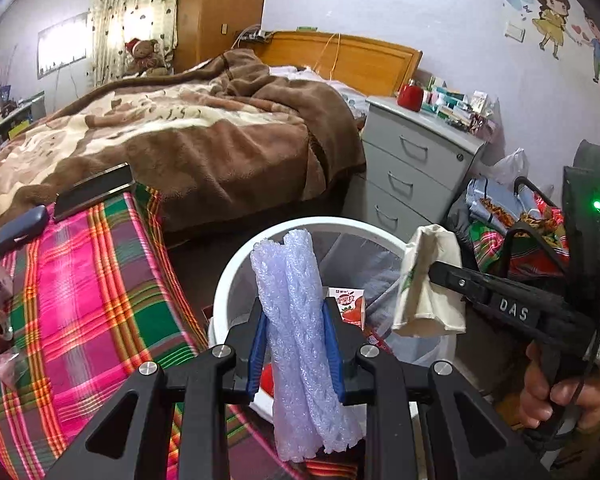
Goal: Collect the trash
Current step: 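Carry the foam net with the left tool while the right tool carries the paper bag over the bin, then open the left tool to drop the foam net while the right tool drops the paper bag into the bin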
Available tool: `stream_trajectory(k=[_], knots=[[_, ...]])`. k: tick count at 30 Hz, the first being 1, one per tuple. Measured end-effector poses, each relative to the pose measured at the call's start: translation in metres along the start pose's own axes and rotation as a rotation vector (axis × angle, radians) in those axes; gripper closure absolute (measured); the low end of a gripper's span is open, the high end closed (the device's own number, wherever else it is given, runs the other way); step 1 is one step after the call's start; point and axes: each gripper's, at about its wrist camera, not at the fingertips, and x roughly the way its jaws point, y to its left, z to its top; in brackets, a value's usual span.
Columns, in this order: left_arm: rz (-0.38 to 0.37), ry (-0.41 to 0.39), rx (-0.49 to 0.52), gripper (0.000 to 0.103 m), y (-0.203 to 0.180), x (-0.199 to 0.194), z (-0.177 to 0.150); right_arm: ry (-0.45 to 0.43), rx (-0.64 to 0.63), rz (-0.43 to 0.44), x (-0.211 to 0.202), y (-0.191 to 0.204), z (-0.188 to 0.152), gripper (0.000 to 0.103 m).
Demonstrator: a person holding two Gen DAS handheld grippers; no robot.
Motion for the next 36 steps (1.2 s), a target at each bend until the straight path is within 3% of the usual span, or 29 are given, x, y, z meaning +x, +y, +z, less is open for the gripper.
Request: stream_trajectory(k=[5, 10, 12, 14, 17, 36], knots=[[0.012, 0.018, 0.015, 0.076, -0.002, 0.015, 0.002, 0.044, -0.038, -0.050, 0.010, -0.001, -0.002, 0.096], [0.004, 0.033, 0.019, 0.074, -0.003, 0.023, 0.001, 0.074, -0.029, -0.038, 0.015, -0.004, -0.004, 0.093], [0.002, 0.035, 0.013, 0.062, -0.002, 0.024, 0.001, 0.073, -0.032, -0.040, 0.013, -0.004, -0.005, 0.092], [-0.012, 0.036, -0.007, 0.052, 0.002, 0.024, 0.000, 0.068, -0.032, -0.045, 0.013, -0.001, -0.006, 0.078], [-0.007, 0.037, -0.023, 0.051, 0.006, 0.023, -0.001, 0.059, -0.023, -0.043, 0.012, -0.002, -0.005, 0.058], [0.030, -0.019, -0.072, 0.047, 0.028, -0.018, -0.013, 0.021, -0.024, -0.010, 0.002, 0.026, -0.011, 0.057]])
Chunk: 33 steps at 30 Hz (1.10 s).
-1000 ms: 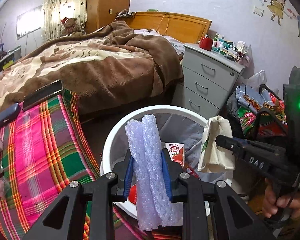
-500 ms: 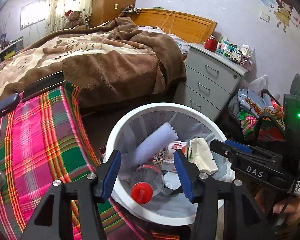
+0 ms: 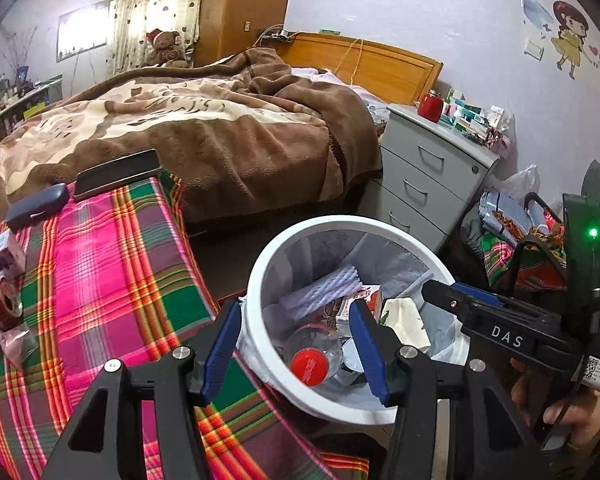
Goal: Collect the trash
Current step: 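Open the left tool to drop the foam net while the right tool drops the paper bag into the bin, then move both tools back over the plaid cloth toward the remaining trash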
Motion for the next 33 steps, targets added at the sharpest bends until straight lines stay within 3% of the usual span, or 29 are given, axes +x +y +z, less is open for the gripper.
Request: stream_trajectory(k=[15, 33], knots=[[0.068, -0.078, -0.041, 0.047, 0.041, -0.050, -0.016, -0.055, -0.074, 0.055, -0.006, 0.051, -0.007, 0.057], [0.176, -0.122, -0.150, 0.047, 0.125, -0.094, -0.040, -0.065, -0.217, 0.169, 0.005, 0.134, -0.025, 0.057]])
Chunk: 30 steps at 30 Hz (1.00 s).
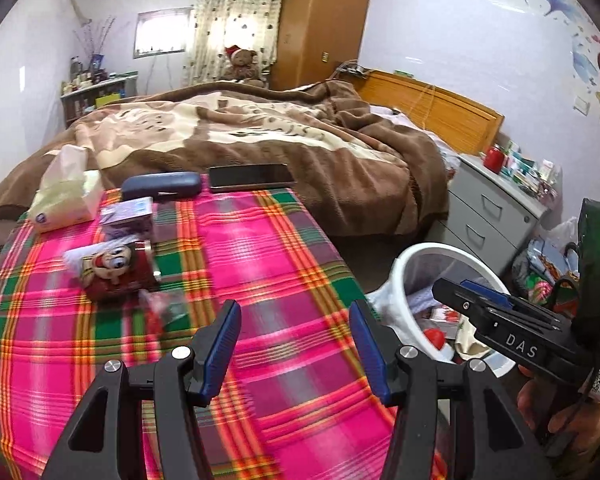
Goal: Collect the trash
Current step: 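Move both tools back over the plaid cloth toward the remaining trash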
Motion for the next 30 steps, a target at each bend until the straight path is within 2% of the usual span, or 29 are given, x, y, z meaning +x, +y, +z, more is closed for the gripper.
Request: stream_trajectory(k=[13, 24, 28, 30], knots=[[0.112, -0.014, -0.121, 0.044, 0.090, -0.015, -0.002, 0.051, -0.080, 0.086, 0.029, 0.057, -0.002, 0.056], [0.193, 0.003, -0.201, 0.044, 0.164, -0.015, -0.005, 0.142, -0.120, 0.183, 0.067, 0.110, -0.009, 0.054], [0.200, 0.016, -0.209, 0.042, 0.183, -0.009, -0.003, 0.168, -0.113, 0.204, 0.079, 0.125, -0.008, 0.043], [0.198, 0.025, -0.212, 0.042, 0.191, -0.004, -0.002, 0.177, -0.092, 0.210, 0.085, 0.129, -0.007, 0.043]])
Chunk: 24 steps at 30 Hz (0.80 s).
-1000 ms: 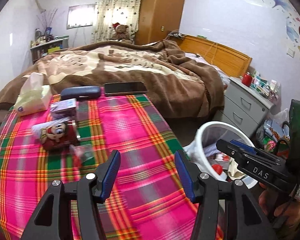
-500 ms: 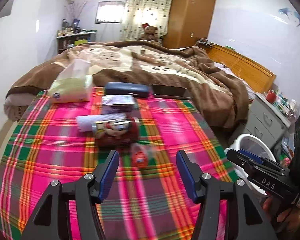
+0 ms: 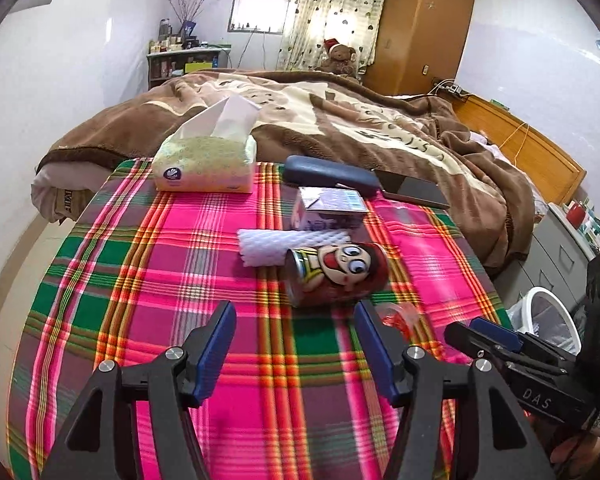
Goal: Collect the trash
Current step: 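Move both tools back over the plaid cloth toward the remaining trash, then grasp the small clear cup with the right tool while the left tool nears the can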
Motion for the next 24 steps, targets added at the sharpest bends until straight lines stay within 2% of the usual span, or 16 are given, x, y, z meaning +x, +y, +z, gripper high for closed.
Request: stream_trajectory(k=[5, 7, 13, 16, 21, 24], knots=[[-0.010, 0.007, 0.019, 0.042, 0.005, 0.012, 0.011, 0.020, 0.064, 0.010, 0.017, 0.000, 0.004, 0.042], [-0.024, 0.014, 0.027, 0.042, 0.005, 0.018, 0.018, 0.019, 0.080, 0.045, 0.020, 0.001, 0.004, 0.040], [-0.048, 0.021, 0.076, 0.041, 0.000, 0.033, 0.035, 0.013, 0.017, 0.044, 0.018, 0.013, 0.001, 0.040], [-0.070, 0.039, 0.095, 0.041, -0.004, 0.046, 0.042, 0.029, 0.029, 0.035, 0.020, 0.011, 0.001, 0.040], [-0.102, 0.059, 0.121, 0.041, -0.013, 0.059, 0.049, 0.069, 0.045, 0.118, 0.025, 0.010, -0.003, 0.040], [-0.100, 0.070, 0.122, 0.041, -0.015, 0.065, 0.051, 0.072, -0.001, 0.125, 0.024, 0.013, -0.006, 0.040]])
